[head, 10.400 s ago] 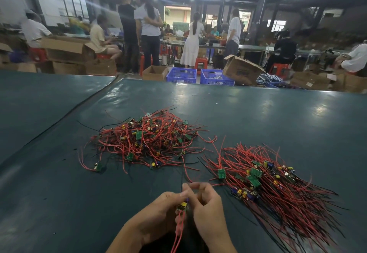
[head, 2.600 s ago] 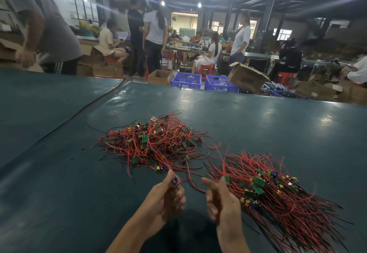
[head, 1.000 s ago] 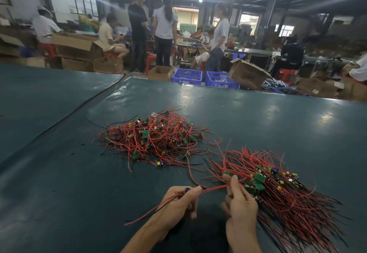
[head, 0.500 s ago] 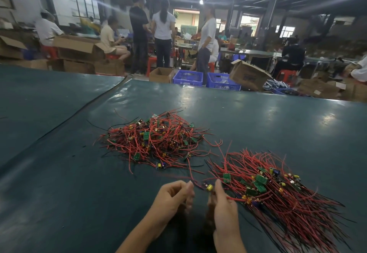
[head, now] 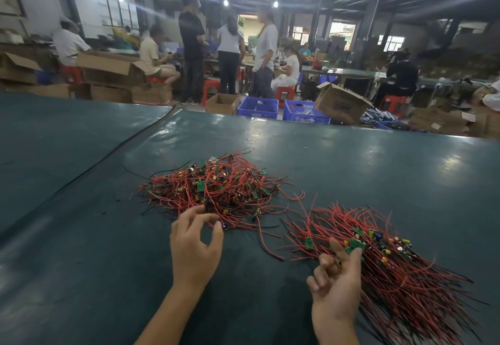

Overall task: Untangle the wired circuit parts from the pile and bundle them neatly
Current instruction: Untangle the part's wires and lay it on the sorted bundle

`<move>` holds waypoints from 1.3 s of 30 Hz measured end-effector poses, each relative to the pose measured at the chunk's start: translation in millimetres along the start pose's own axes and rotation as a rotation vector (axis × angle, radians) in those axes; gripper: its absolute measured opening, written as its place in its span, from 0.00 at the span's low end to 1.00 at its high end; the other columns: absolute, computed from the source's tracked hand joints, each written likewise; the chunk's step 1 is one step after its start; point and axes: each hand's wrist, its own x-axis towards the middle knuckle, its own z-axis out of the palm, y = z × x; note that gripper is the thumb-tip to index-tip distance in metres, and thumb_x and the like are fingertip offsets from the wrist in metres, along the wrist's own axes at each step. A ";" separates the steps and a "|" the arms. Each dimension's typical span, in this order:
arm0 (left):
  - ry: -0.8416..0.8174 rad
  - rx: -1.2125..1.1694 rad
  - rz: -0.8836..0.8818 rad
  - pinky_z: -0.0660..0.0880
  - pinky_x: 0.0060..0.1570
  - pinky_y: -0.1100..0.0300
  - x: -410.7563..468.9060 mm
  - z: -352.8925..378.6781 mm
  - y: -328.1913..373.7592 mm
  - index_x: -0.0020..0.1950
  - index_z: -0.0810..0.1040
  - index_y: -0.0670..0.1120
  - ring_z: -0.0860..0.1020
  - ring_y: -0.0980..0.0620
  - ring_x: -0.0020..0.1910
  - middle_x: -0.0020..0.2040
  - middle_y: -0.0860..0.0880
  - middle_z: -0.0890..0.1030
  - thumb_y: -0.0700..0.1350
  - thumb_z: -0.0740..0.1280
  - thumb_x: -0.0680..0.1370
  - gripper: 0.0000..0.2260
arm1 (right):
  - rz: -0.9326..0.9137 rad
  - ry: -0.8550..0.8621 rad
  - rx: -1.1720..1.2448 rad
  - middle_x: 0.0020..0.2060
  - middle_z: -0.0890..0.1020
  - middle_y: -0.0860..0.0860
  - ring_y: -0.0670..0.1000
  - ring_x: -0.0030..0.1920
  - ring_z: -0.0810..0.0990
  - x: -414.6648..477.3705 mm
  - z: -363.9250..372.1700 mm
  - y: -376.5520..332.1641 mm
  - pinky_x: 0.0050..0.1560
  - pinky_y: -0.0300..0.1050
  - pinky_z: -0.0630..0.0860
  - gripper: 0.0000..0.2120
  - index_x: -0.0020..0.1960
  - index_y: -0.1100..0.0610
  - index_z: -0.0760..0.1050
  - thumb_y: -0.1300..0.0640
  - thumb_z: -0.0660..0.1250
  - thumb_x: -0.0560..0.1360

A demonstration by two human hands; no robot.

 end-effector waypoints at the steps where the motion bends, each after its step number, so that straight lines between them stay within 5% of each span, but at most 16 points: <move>1: 0.006 0.108 -0.042 0.65 0.64 0.50 6.9 -0.1 -7.6 0.53 0.80 0.50 0.69 0.48 0.64 0.64 0.48 0.74 0.44 0.71 0.75 0.07 | -0.013 -0.001 -0.019 0.26 0.71 0.47 0.44 0.20 0.61 -0.1 0.9 0.8 0.20 0.34 0.58 0.21 0.55 0.54 0.77 0.39 0.54 0.81; 5: -0.261 0.488 -0.284 0.54 0.71 0.44 26.5 -2.8 -39.2 0.70 0.69 0.55 0.56 0.43 0.75 0.77 0.43 0.60 0.54 0.62 0.79 0.20 | -0.009 -0.039 -0.090 0.28 0.73 0.48 0.44 0.21 0.62 -0.3 3.3 6.3 0.20 0.36 0.58 0.18 0.57 0.53 0.76 0.41 0.57 0.80; 9: -0.312 0.569 -0.285 0.55 0.70 0.46 29.5 1.5 -48.8 0.76 0.63 0.55 0.61 0.48 0.74 0.74 0.49 0.67 0.53 0.58 0.80 0.23 | -0.001 -0.059 -0.129 0.28 0.74 0.48 0.44 0.21 0.62 -1.3 4.6 9.1 0.19 0.36 0.58 0.18 0.57 0.54 0.76 0.41 0.59 0.80; 16: -0.092 0.322 -0.231 0.64 0.61 0.48 26.0 -5.8 -41.9 0.58 0.80 0.48 0.75 0.47 0.58 0.54 0.49 0.82 0.43 0.66 0.78 0.09 | 0.025 -0.088 -0.163 0.28 0.74 0.48 0.44 0.21 0.62 -1.7 3.3 10.5 0.19 0.36 0.59 0.19 0.56 0.54 0.77 0.41 0.59 0.79; 23: 0.141 -0.160 -0.267 0.75 0.51 0.56 12.5 -20.6 -31.5 0.49 0.79 0.50 0.78 0.54 0.47 0.45 0.54 0.80 0.38 0.68 0.78 0.07 | 0.038 -0.102 -0.170 0.27 0.74 0.48 0.44 0.20 0.63 -0.7 5.5 11.5 0.19 0.36 0.58 0.20 0.54 0.55 0.78 0.40 0.60 0.77; 29: -0.001 -0.321 -0.370 0.74 0.44 0.67 3.0 -17.8 -25.4 0.48 0.77 0.54 0.79 0.66 0.42 0.44 0.55 0.82 0.42 0.72 0.75 0.08 | 0.051 -0.113 -0.194 0.27 0.74 0.48 0.44 0.21 0.63 0.0 6.1 14.2 0.19 0.37 0.58 0.20 0.55 0.57 0.77 0.41 0.59 0.79; 34: -0.074 -0.234 -0.424 0.72 0.39 0.69 11.8 -17.0 -27.1 0.49 0.74 0.56 0.80 0.62 0.38 0.39 0.55 0.80 0.51 0.76 0.71 0.13 | 0.064 -0.114 -0.194 0.27 0.74 0.48 0.44 0.20 0.63 -0.7 6.3 14.1 0.19 0.37 0.57 0.20 0.56 0.57 0.77 0.42 0.59 0.79; 39: -0.089 -0.166 -0.419 0.73 0.37 0.69 15.8 -16.4 -28.7 0.45 0.77 0.54 0.79 0.60 0.39 0.38 0.54 0.81 0.44 0.76 0.71 0.10 | 0.074 -0.110 -0.199 0.26 0.73 0.48 0.44 0.21 0.64 -1.9 7.0 14.6 0.19 0.37 0.58 0.19 0.55 0.57 0.77 0.42 0.59 0.79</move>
